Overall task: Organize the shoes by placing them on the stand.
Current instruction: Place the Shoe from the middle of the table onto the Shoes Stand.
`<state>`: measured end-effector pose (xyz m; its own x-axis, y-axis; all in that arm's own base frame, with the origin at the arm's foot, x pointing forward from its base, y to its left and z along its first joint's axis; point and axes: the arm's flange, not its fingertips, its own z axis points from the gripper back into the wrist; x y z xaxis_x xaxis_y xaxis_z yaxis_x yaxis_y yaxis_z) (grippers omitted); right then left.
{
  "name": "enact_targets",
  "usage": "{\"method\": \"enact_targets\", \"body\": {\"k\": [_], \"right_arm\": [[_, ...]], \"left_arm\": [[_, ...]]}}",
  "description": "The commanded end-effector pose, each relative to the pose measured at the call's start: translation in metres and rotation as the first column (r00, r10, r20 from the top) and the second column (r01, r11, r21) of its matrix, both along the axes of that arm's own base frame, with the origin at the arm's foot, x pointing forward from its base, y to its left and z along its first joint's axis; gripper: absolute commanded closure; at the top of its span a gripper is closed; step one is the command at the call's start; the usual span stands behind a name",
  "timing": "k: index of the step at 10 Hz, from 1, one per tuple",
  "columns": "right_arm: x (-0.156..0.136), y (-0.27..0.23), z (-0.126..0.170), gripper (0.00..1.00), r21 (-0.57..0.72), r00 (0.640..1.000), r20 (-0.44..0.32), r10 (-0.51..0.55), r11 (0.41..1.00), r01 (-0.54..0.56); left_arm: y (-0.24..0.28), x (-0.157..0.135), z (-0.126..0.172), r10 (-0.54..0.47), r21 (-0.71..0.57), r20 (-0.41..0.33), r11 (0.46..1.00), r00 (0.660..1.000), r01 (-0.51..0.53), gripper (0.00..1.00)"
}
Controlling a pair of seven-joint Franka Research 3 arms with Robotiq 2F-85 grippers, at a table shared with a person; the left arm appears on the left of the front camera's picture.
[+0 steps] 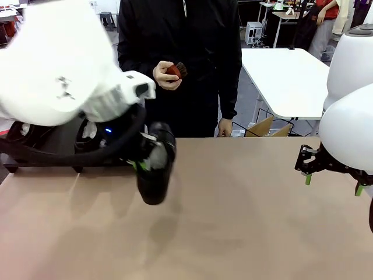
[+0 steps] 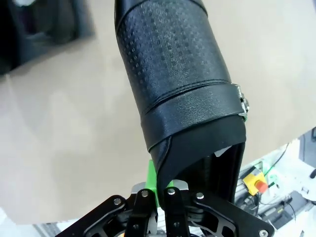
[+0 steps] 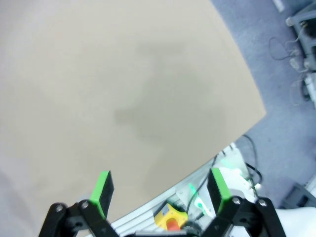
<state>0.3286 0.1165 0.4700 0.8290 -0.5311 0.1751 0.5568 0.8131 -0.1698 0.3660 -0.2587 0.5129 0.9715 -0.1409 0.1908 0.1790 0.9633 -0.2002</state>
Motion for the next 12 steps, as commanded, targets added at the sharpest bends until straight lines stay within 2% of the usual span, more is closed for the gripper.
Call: {"method": "enact_targets", "body": {"k": [1, 2, 3, 4, 5, 8, 11, 12], "right_arm": [[0.002, -0.002, 0.004, 0.00, -0.003, 1.000, -0.003, 0.014, 1.000, -0.014], [0.002, -0.002, 0.004, 0.00, -0.003, 1.000, -0.003, 0.014, 1.000, -0.014], [0.002, -0.002, 0.004, 0.00, -0.003, 1.000, -0.003, 0.014, 1.000, -0.014], [0.002, -0.002, 0.004, 0.00, -0.003, 1.000, -0.003, 0.014, 1.000, -0.014], [0.002, -0.002, 0.004, 0.00, -0.003, 1.000, -0.003, 0.014, 1.000, -0.014], [0.002, -0.002, 0.004, 0.00, -0.003, 1.000, -0.003, 0.014, 1.000, -0.014], [0.002, -0.002, 0.004, 0.00, -0.003, 1.000, -0.003, 0.014, 1.000, -0.014], [0.002, -0.002, 0.004, 0.00, -0.003, 1.000, -0.003, 0.014, 1.000, -0.014]], "left_arm": [[0.007, -0.009, -0.002, 0.095, -0.217, -0.059, 0.971, 0.994, -0.105, 1.00], [0.000, 0.000, 0.000, 0.000, 0.000, 0.000, 1.000, 1.000, 0.000, 1.00], [0.000, 0.000, 0.000, 0.000, 0.000, 0.000, 1.000, 1.000, 0.000, 1.00], [0.016, 0.000, 0.006, 0.048, -0.071, -0.019, 0.996, 0.999, -0.049, 1.00], [0.039, 0.008, 0.023, 0.101, 0.024, 0.118, 0.994, 0.988, -0.105, 1.00], [0.107, 0.023, 0.062, 0.176, 0.101, 0.297, 0.971, 0.939, -0.214, 1.00], [0.170, 0.063, 0.073, 0.128, 0.145, 0.313, 0.973, 0.941, -0.180, 1.00], [0.187, 0.077, 0.071, 0.155, 0.158, 0.320, 0.964, 0.935, -0.214, 1.00]]}}
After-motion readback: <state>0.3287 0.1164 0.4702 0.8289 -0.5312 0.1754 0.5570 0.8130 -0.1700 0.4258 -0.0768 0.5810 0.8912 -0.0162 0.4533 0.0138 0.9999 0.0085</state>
